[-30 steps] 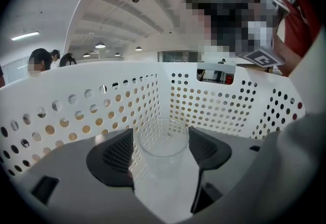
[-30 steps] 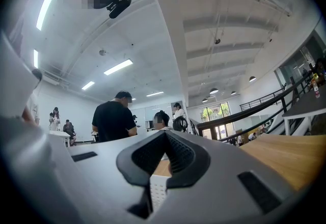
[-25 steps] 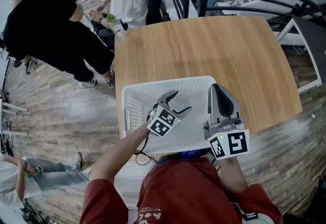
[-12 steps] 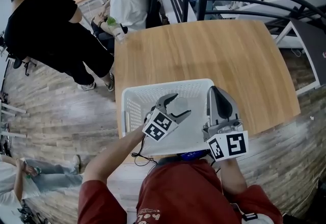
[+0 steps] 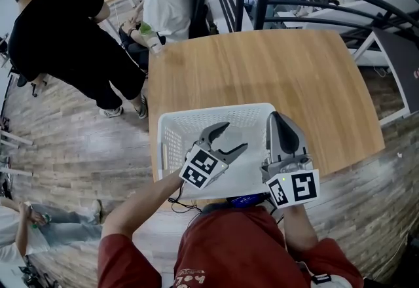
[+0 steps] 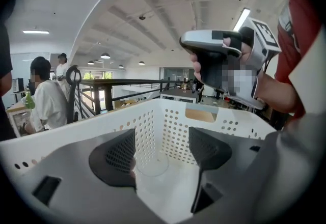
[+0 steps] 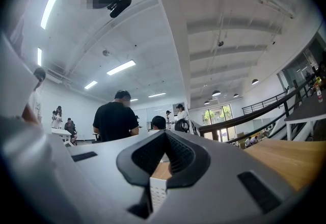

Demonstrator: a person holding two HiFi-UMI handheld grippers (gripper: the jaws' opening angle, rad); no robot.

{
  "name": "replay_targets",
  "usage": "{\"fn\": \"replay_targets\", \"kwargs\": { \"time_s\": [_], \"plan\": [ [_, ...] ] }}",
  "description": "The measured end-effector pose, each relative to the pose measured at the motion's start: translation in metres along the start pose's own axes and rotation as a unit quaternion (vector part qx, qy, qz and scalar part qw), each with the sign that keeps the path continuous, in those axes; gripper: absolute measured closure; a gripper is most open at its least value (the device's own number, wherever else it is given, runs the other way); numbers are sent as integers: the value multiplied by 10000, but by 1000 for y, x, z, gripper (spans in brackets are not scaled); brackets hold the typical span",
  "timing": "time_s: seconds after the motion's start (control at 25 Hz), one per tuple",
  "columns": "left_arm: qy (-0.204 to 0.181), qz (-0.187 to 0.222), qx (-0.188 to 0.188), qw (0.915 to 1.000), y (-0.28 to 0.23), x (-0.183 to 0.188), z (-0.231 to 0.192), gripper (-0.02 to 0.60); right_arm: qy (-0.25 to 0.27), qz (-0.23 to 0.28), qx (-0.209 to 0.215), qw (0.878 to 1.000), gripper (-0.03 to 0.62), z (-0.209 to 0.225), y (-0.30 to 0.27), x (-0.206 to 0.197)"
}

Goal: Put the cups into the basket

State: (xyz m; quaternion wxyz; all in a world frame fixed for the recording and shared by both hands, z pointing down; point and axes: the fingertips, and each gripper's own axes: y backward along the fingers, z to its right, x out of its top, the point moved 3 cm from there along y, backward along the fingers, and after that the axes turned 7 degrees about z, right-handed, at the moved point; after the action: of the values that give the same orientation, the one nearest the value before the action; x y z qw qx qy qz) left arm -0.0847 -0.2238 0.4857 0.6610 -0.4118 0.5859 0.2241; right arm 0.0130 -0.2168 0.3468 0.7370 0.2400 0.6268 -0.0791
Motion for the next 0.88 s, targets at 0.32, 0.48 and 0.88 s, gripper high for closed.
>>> {"fn": "replay_targets", "kwargs": {
  "time_s": [0.32,0.48,0.88],
  "plan": [
    [489,821,505,9941,25,44,-11,255,17,-4,24,10000,589,-1,1,-1],
    [492,1218,912,9871,44,66,-14,255,18,-10,29,10000,589,-4,2,0],
    [-147,1739,1983,9645,77,97,-11,255,30,-54,86,9999,589,-10,-1,-1]
  ]
}}
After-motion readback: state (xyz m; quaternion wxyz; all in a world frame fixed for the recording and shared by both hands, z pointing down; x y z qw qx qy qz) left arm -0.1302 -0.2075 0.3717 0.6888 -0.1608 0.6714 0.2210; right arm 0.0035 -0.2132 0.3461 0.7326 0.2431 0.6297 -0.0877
